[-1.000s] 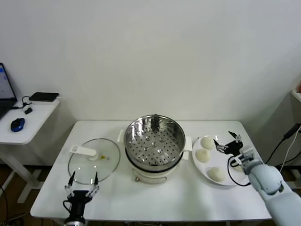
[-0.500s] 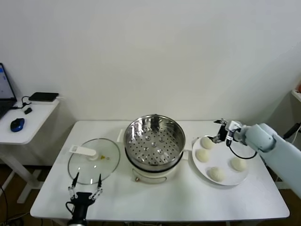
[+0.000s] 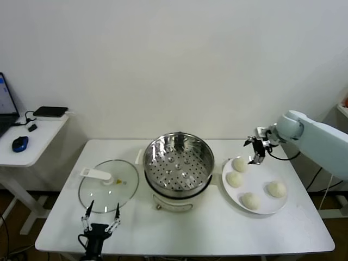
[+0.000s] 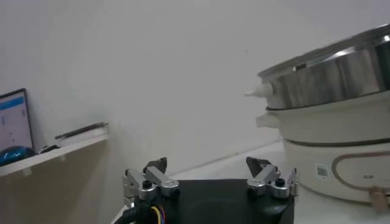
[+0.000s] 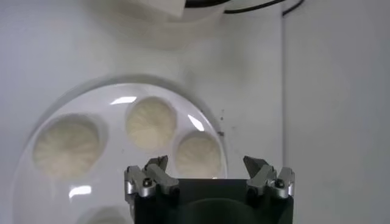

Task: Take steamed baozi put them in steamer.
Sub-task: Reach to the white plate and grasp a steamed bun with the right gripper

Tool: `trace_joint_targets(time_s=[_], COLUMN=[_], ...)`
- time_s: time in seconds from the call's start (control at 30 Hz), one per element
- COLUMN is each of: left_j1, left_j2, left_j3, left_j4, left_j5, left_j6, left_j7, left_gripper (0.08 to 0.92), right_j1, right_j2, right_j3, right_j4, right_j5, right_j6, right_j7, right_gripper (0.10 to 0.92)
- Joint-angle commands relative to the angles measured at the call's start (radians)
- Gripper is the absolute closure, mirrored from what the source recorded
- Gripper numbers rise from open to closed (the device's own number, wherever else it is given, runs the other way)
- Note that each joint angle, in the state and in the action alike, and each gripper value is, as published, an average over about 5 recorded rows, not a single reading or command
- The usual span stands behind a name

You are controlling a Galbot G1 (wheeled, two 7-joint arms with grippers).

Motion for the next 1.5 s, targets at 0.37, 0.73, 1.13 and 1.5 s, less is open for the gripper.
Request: trace_joint_targets(time_s=[0.37,0.73,1.13,1.5], left_j1=[0.005,-0.005,-0.018,-0.022], left_j2=[-0.049,-0.049,-0.049,-0.049], left_j3=[-0.014,-0.023,-0.024,-0.027], left_j4=[0.023,0.035,0.055,0.058], left_j5=[0.013,0.018,0.024,0.025], left_j6=[-0.012,-0.007,-0.008,-0.007], left_j7=[0.001,0.004,0.005,0.006], left_gripper=[0.177,0.177,0.177,0.177], right_j1=[-0.046,-0.165,-0.175,-0.189], right_j2=[0.183,0.228,0.271,0.284], right_j3=[-0.025,0.099,0.135,0.145], right_j4=[-0.293,-0.351,-0.432,-0.439], right_j5=[-0.069,-0.076,-0.137,-0.143], right_j6=[0.091,-0.006,0.032,0.030], right_j7=[-0.049,0.009,0.001,-0.001], right_gripper=[0.203,0.203,0.203,0.203])
